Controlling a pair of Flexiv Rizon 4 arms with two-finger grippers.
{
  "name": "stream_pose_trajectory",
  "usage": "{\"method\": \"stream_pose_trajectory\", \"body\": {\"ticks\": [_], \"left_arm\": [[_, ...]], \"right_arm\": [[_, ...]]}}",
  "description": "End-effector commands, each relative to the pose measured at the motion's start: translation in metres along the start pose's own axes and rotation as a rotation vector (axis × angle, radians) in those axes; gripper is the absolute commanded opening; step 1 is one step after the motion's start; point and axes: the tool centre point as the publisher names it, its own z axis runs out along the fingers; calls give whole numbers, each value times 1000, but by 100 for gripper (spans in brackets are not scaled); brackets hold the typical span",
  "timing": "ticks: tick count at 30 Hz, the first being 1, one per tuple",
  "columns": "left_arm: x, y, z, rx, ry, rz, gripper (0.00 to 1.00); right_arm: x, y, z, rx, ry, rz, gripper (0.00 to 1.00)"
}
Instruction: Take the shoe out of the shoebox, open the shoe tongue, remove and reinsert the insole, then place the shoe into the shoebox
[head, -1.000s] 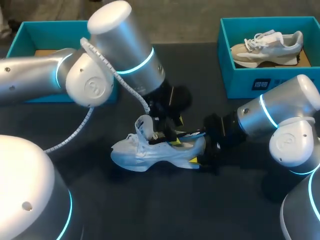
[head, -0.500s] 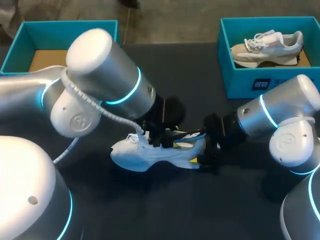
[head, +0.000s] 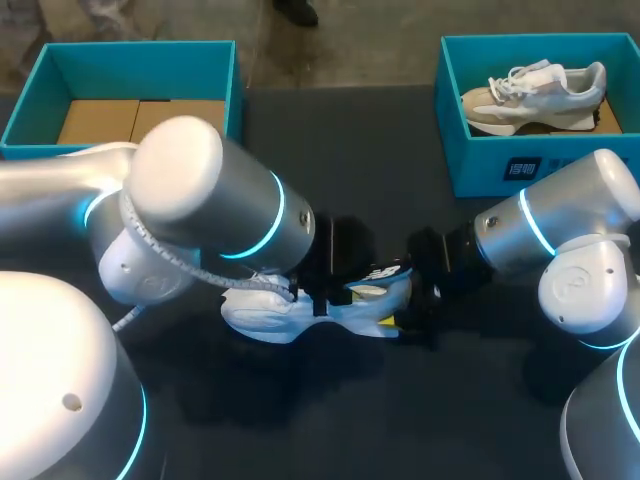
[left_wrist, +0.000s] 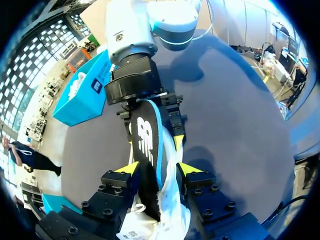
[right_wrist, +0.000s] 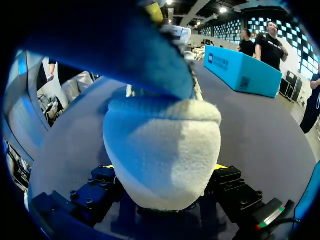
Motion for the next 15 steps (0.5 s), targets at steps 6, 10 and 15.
{"method": "stream_pose_trajectory", "body": {"ticks": [6,10,15], "left_arm": [[-3,-5,12,3,-61,-18,44],[-6,-4,17,3,-68,-19,45],[-10,-3,23,5,-82,-25,44]], "right_arm": [[-1,-1,4,2,-1,0,0],[-1,-1,4,2,-1,0,0],[-1,-1,4,2,-1,0,0]]}}
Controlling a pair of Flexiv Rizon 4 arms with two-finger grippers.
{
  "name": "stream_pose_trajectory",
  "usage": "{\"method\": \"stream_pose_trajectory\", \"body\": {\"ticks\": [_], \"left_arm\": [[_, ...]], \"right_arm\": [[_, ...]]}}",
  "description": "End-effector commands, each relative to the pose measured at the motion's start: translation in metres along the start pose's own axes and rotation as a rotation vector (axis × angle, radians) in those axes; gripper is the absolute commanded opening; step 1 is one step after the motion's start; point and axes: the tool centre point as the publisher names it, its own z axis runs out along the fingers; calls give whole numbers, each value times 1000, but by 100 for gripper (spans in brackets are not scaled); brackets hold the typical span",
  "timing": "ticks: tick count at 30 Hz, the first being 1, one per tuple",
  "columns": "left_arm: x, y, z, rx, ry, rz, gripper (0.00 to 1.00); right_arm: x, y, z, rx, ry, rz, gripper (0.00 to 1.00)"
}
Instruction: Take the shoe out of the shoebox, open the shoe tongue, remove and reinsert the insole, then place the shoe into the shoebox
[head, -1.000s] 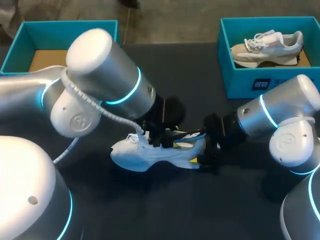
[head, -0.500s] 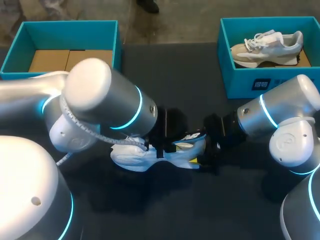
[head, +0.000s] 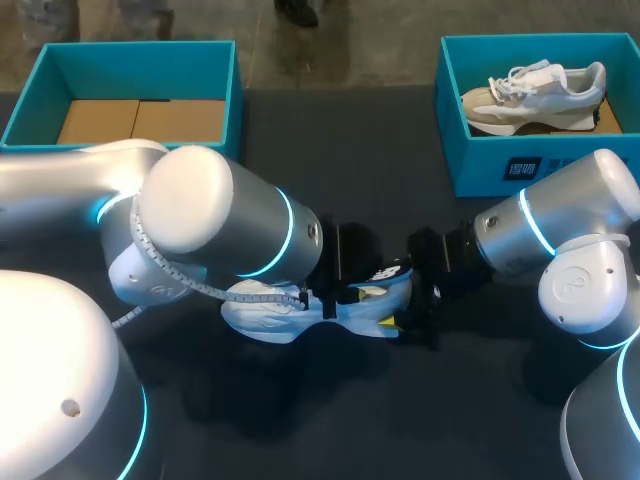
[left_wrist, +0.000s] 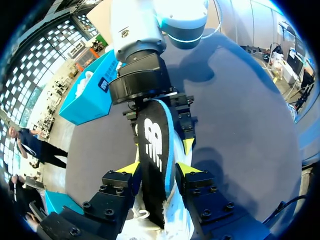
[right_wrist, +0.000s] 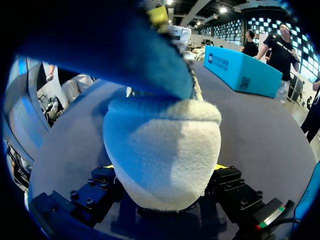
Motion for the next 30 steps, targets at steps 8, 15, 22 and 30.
{"method": "stream_pose_trajectory", "body": {"ticks": [8,15,22,30], "left_arm": [[-6,0,19,7,2,-8,41],[-7,0,22,14,19,-5,0],[-5,0,12,44,43,-20,0],[-14,-8,-8,110,92,-69,0]], "right_arm": [[-1,-1,4,2,-1,0,0],[-1,-1,4,2,-1,0,0],[-1,-1,4,2,-1,0,0],[-1,-1,4,2,-1,0,0]]}}
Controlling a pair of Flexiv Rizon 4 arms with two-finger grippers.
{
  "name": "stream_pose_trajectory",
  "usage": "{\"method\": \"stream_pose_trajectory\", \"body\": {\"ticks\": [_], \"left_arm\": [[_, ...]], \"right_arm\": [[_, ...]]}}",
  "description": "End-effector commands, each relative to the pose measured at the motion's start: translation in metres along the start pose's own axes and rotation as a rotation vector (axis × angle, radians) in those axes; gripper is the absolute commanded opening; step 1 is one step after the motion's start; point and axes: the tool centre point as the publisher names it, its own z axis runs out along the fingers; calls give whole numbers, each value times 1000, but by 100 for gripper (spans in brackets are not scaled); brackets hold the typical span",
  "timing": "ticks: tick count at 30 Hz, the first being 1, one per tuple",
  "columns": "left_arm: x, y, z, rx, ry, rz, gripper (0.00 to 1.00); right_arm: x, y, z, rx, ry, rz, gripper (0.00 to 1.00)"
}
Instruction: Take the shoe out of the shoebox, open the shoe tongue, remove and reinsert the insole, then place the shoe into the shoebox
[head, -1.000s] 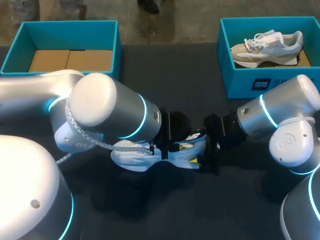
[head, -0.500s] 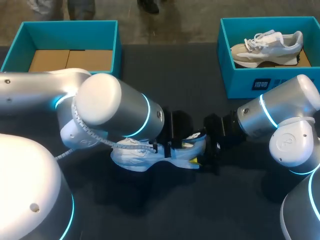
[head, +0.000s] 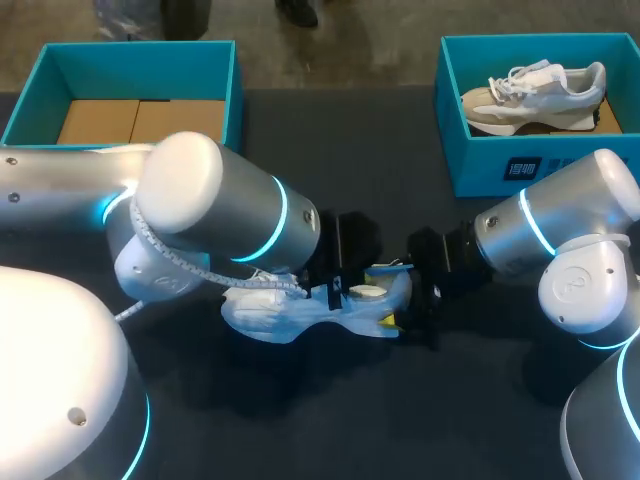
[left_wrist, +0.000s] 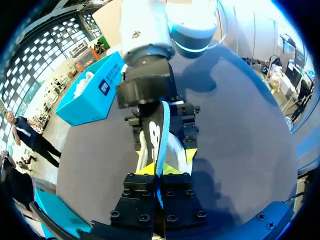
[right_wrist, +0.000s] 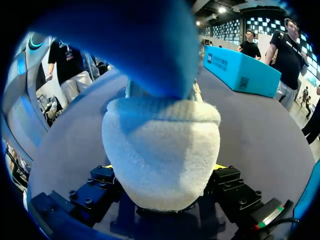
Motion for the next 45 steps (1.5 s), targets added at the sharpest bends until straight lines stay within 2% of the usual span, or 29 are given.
{"method": "stream_pose_trajectory", "body": {"ticks": [1,4,18,25,32,33,41,45], "left_arm": [[-6,-3,-17,31,49,-8,0],[-8,-14,-24,46,81,-13,0],[-26,-61,-48,86,75,31,0],[-32,-81,-57,13,218,56,0],[-41,-88,-66,2,325,53,0],[-42,-90,-68,9,360,53,0],[-48,-107,-93,58,427,29,0],[-52,-121,-107,111,489,11,0]], "right_arm": [[-1,-1,4,3,0,0,0],[-1,-1,4,3,0,0,0],[-1,-1,4,3,0,0,0],[-1,-1,4,3,0,0,0],[-1,-1,4,3,0,0,0],[-1,-1,4,3,0,0,0],[-1,-1,4,3,0,0,0],[-1,-1,4,3,0,0,0]]}}
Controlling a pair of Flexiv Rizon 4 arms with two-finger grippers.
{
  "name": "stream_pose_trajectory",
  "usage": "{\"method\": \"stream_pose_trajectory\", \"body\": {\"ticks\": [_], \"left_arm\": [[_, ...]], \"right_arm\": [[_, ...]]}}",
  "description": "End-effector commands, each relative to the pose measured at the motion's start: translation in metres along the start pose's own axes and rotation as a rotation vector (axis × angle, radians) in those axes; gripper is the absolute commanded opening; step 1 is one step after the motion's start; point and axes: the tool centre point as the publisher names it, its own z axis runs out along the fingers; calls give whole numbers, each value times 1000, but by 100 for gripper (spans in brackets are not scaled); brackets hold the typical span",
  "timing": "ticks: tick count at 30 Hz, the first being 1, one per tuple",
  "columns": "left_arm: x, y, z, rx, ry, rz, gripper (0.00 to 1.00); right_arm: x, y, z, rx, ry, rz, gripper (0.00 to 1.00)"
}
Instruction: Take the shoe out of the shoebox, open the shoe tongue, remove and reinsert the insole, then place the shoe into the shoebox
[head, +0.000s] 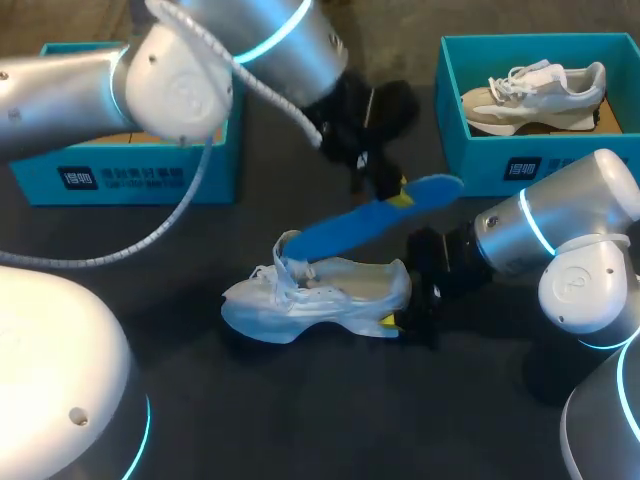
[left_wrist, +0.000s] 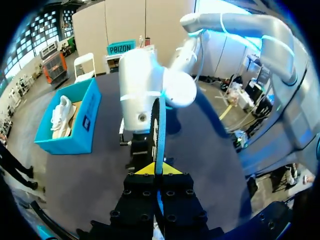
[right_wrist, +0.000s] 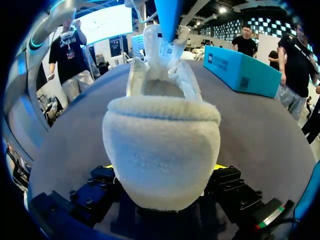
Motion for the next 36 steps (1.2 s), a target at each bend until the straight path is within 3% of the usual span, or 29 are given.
{"method": "stream_pose_trajectory", "body": {"ticks": [1,6,25,31,36], "left_arm": [[-1,-8,-17,40,77,0,0],[1,-19,-27,127,205,12,0],[1,-19,-27,127,205,12,0],[13,-29,-40,303,215,-58,0],[21,-45,-52,403,220,-98,0]], "right_arm": [[-1,-1,4,2,-1,0,0],[-1,-1,4,2,-1,0,0],[-1,-1,4,2,-1,0,0],[-1,-1,4,2,-1,0,0],[-1,-1,4,2,-1,0,0]]}}
